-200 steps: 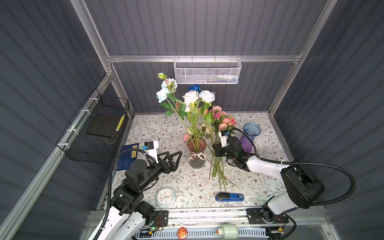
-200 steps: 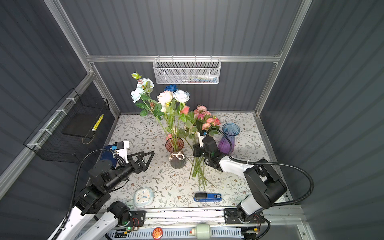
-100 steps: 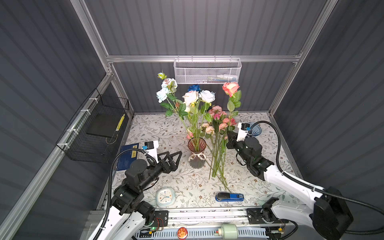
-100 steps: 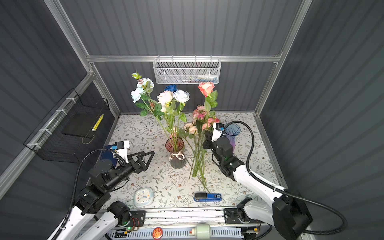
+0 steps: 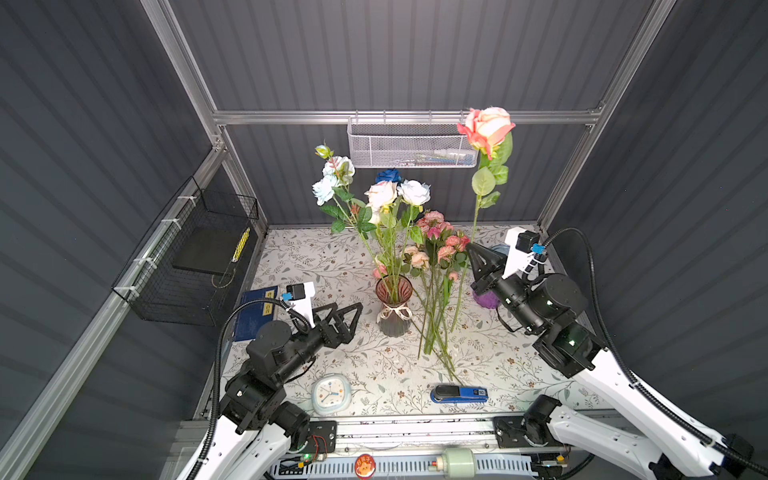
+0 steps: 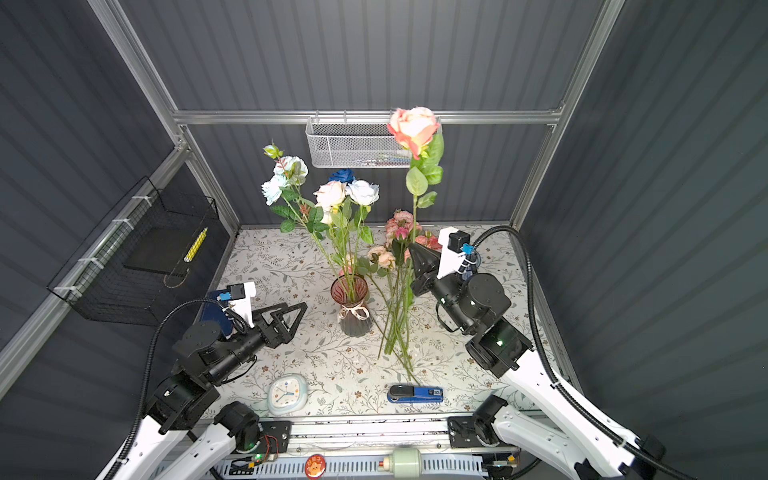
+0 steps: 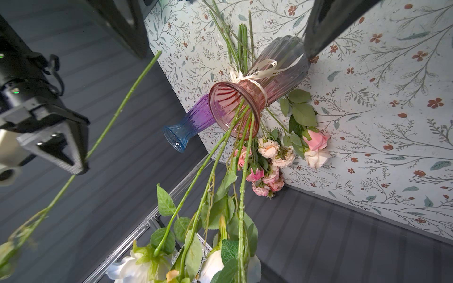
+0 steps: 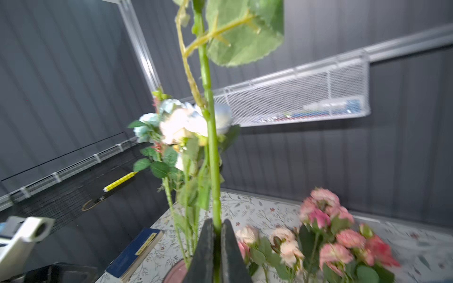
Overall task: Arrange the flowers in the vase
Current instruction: 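Lift the pink rose upward out of the bunch with the right gripper, then carry the pink rose over the pink vase, lower its stem in and open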
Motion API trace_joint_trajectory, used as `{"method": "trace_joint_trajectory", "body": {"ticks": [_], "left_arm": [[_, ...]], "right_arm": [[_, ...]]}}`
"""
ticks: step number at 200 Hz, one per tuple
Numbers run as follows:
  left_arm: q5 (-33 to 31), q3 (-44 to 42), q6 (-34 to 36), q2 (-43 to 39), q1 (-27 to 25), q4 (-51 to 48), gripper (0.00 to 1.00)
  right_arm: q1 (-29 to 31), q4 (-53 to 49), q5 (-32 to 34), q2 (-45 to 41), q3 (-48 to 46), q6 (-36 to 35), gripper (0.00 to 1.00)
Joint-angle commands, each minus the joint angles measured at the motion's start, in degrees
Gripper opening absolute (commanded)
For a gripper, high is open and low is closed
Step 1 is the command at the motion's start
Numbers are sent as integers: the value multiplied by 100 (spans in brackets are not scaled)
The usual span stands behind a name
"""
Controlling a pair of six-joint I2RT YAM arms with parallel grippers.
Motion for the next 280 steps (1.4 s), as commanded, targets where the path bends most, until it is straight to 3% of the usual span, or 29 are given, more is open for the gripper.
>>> {"method": "trace_joint_trajectory", "body": {"ticks": [1, 34, 86, 153, 219, 239, 262, 280], "left_arm": [[-58, 116, 13, -79, -29, 7, 100], [-57, 183, 3, -117, -29, -102, 100], [-108, 290, 41, -234, -29, -331, 100], [-145, 325, 100, -298, -29, -454, 100], [-128, 291, 120, -253, -29, -380, 100], [-104, 290, 118, -192, -27, -325, 100], [-75, 275, 121, -126, -28, -268, 100], [-45, 267, 120, -61, -29, -213, 100]], "right_arm": [[465, 370, -192, 462, 578, -573, 0], [955, 1588, -31, 1552, 1317, -1312, 0], [1060, 2560, 158, 2882, 2156, -1721, 0], [1102, 3097, 448, 3766, 2069, -1956, 0], [1243, 3159, 558, 3728, 1178, -1728, 0], [1276, 3174, 597, 3620, 866, -1568, 11], [1336, 3297, 607, 3326, 457, -1431, 44], [1365, 3132, 539, 3067, 313, -1338, 54]]}}
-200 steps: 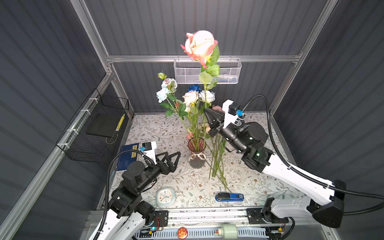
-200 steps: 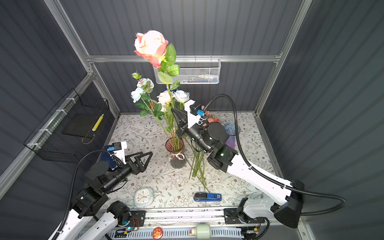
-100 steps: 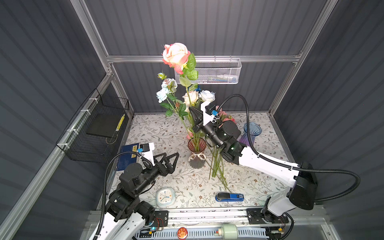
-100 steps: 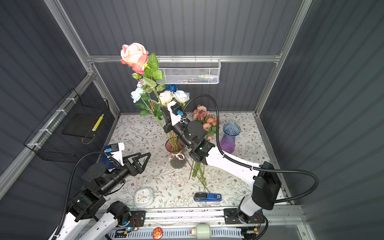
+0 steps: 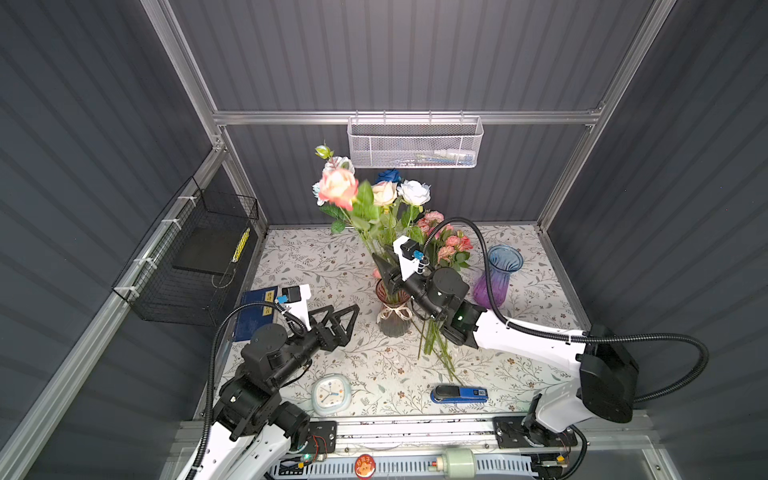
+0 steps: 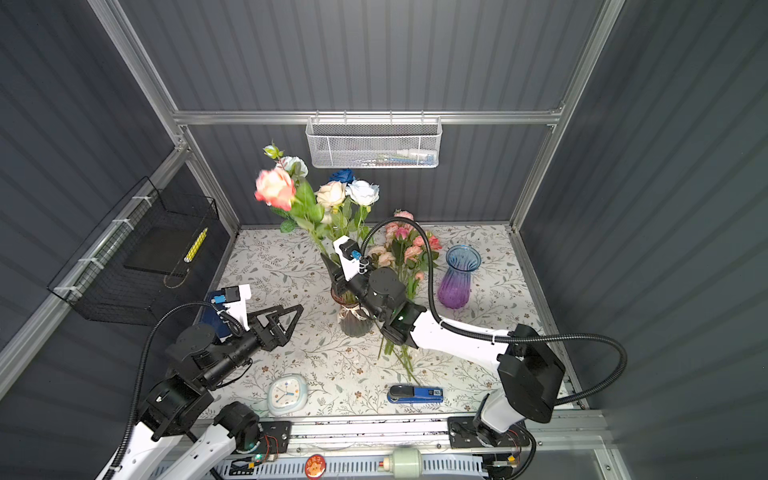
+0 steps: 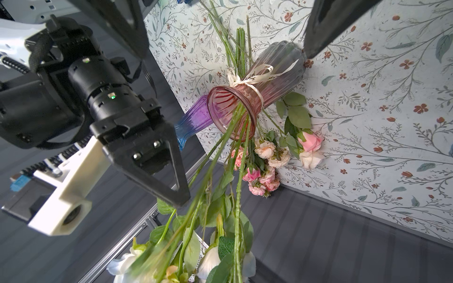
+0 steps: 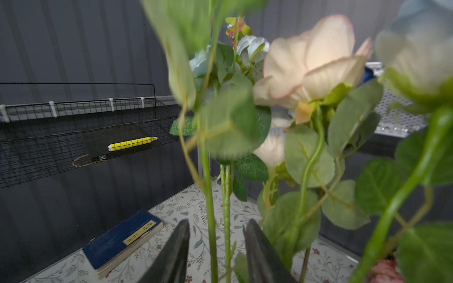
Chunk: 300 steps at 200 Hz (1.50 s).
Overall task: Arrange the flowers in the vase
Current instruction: 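Carry the pink rose over the pink vase, lower its stem in and open, then reach the right gripper down into the bunch and grasp a cream rose stem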
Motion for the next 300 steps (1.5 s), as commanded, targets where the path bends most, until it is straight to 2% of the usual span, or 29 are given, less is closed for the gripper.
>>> {"method": "trace_joint_trajectory", "body": {"ticks": [1, 40, 85, 134, 167, 186, 205, 226, 243, 274, 300], "left_arm": [[54, 120, 113, 68, -29, 158, 100], [87, 76, 91, 153, -28, 287, 100], [66, 61, 124, 132, -29, 275, 100], [55, -31, 104, 171, -29, 338, 100], [52, -144, 74, 122, -27, 362, 100], [57, -221, 43, 120, -29, 402, 100], [65, -269, 7, 118, -28, 440, 100], [78, -285, -9, 114, -29, 446, 100], [74, -295, -27, 98, -24, 424, 100], [52, -303, -27, 31, -22, 355, 100], [31, -305, -27, -27, -29, 319, 100]], "right_arm": [[64, 199, 26, -458, -116, 211, 55], [92, -59, -32, -1145, -600, 673, 63], [85, -789, -33, -2494, -1465, 1464, 69], [83, -2160, 414, -3735, -2358, 2112, 71], [13, -3545, 864, -4120, -2551, 2663, 71], [-224, -4188, 637, -4007, -2559, 3010, 69], [-697, -4659, -56, -3632, -2471, 3353, 62], [-1296, -5121, -924, -2843, -2231, 3583, 48], [-1546, -5401, -1324, -2025, -1930, 3495, 44], [-1680, -5503, -1575, -912, -1423, 3118, 39], [-1883, -4874, -1662, -387, -1299, 2978, 35]]}}
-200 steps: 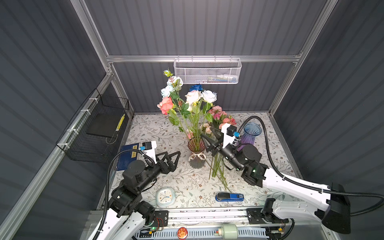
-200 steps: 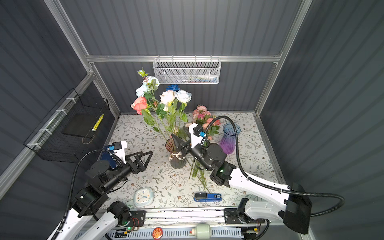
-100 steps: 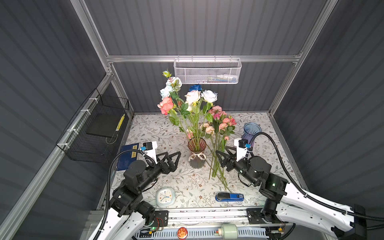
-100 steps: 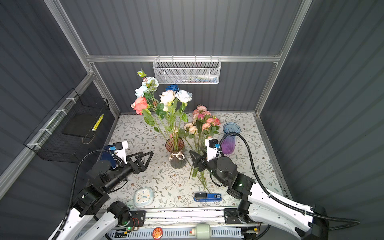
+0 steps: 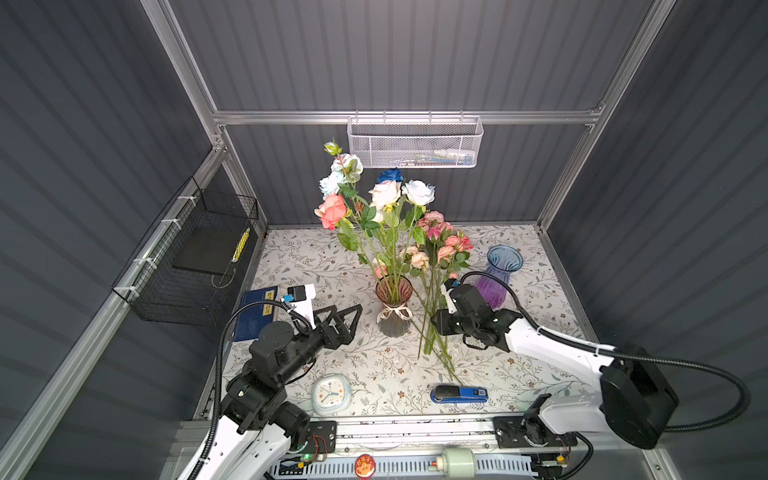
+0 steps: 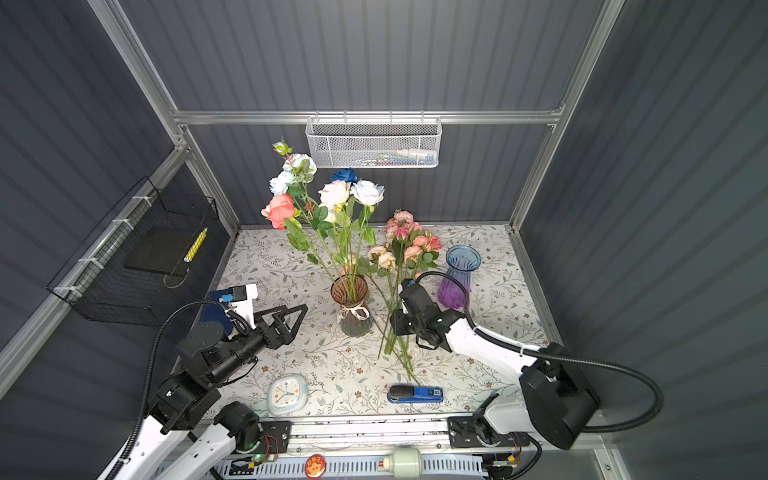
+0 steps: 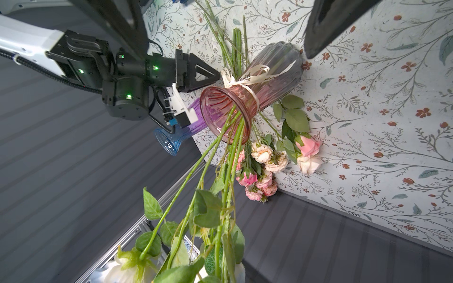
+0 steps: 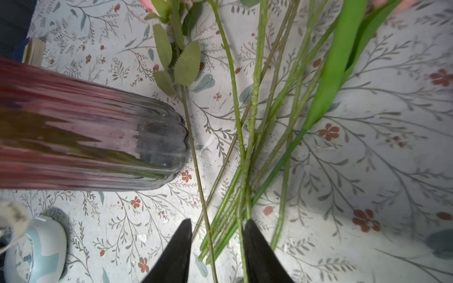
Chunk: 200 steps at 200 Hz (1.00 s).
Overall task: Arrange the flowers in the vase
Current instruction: 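Reach the right gripper down into the bunch and grasp a cream rose stem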
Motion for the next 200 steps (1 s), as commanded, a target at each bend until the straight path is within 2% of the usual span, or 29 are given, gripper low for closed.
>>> {"method": "trace_joint_trajectory", "body": {"ticks": [1, 56, 127, 154, 200], "left_arm": [[24, -59, -21, -106, -29, 48, 100], [19, -32, -13, -115, -29, -30, 100], [-51, -23, 43, -203, -29, -177, 100], [-77, -32, 70, -211, -29, -191, 100], [-95, -41, 87, -193, -28, -195, 100]], "right_arm": [[-203, 333, -328, 333, 233, -213, 35], [-724, 471, -212, 1724, 1483, -580, 34], [-933, -619, 142, 3386, 3489, -1004, 36], [-943, -895, 198, 3760, 3854, -1070, 37], [-938, -1064, 179, 4154, 4127, -1175, 32]]}}
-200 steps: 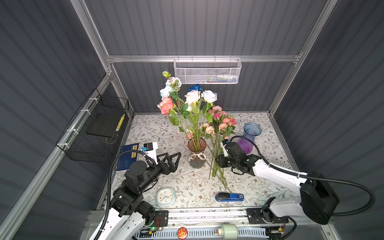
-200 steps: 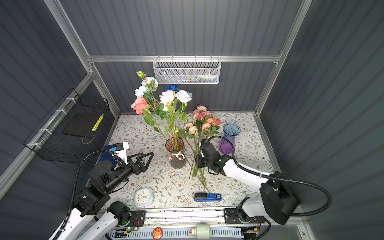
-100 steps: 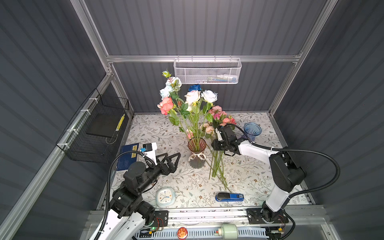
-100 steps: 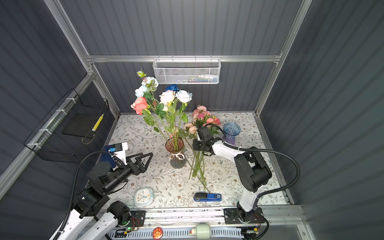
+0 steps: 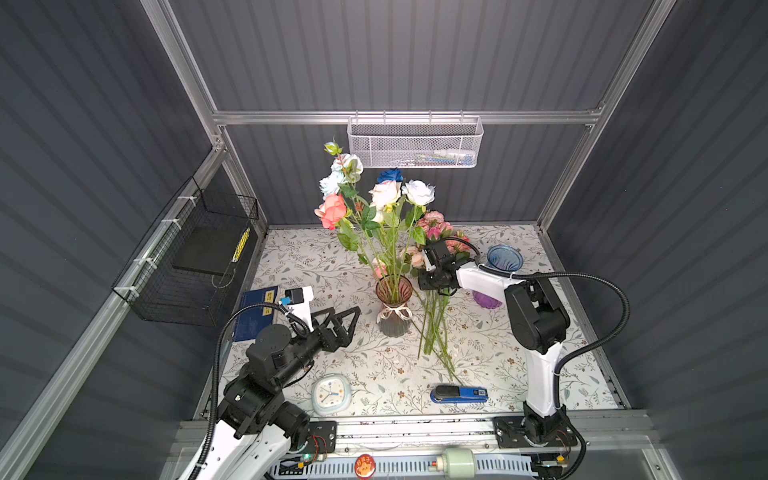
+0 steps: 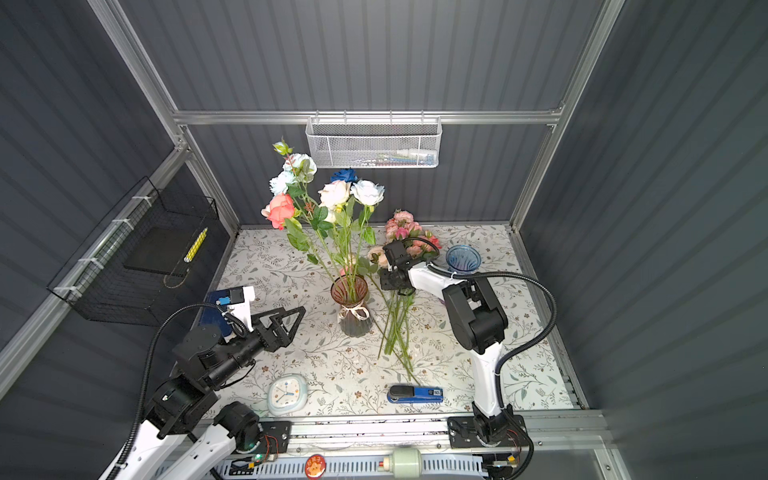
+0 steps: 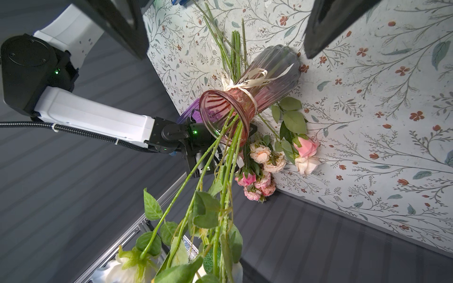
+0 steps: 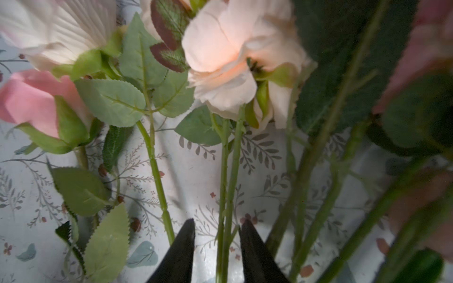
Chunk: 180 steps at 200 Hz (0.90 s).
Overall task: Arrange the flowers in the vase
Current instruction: 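Reach the right gripper down into the bunch and grasp a cream rose stem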
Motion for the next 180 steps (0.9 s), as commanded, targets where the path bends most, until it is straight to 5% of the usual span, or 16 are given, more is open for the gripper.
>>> {"method": "trace_joint_trajectory", "body": {"ticks": [1, 87, 180], "left_arm": [[-47, -41, 81, -43, -24, -22, 100], [-56, -76, 71, -13, -29, 15, 100], [-29, -28, 59, 96, -29, 135, 100]], "right_arm": [[-18, -302, 37, 148, 147, -142, 32], [-154, 998, -579, -564, -767, -398, 0], [-172, 2751, -427, -2766, -2469, -154, 0]]}}
